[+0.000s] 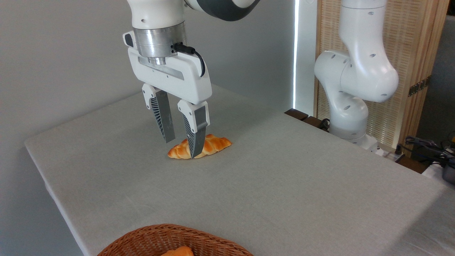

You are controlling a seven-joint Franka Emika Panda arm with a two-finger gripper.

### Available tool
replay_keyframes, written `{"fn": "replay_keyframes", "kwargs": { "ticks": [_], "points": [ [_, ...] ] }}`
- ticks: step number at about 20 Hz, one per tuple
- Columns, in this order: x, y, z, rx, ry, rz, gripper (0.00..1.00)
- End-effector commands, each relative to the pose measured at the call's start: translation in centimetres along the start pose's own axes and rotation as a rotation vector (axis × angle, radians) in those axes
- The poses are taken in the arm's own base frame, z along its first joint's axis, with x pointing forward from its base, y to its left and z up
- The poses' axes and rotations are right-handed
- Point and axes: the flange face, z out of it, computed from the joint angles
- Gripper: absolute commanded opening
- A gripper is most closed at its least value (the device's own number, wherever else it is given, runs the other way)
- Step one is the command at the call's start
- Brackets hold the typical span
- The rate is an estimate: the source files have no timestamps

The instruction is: Put bread into the basket

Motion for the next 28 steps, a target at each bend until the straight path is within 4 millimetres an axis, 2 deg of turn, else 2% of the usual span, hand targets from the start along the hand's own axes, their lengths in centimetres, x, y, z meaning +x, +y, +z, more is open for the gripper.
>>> {"fn": "replay_keyframes", "kwargs": {
  "ticks": [1,5,11,20,23,25,28],
  "points": [
    [0.5,-0.7,-0.5,0.000,0.028,-0.012,1.00],
    [1.0,-1.9,-1.2,0.001,0.052,-0.031,1.00],
    [1.2,-1.9,-1.2,-0.008,0.060,-0.037,1.00],
    [2.7,-0.7,1.1,-0.039,0.017,0.000,1.00],
    [3.8,0.9,1.5,-0.040,0.020,0.034,1.00],
    [5.5,4.2,2.2,-0.041,0.024,0.099,1.00],
    [5.6,9.4,3.6,-0.019,0.054,0.176,1.00]
  ]
}}
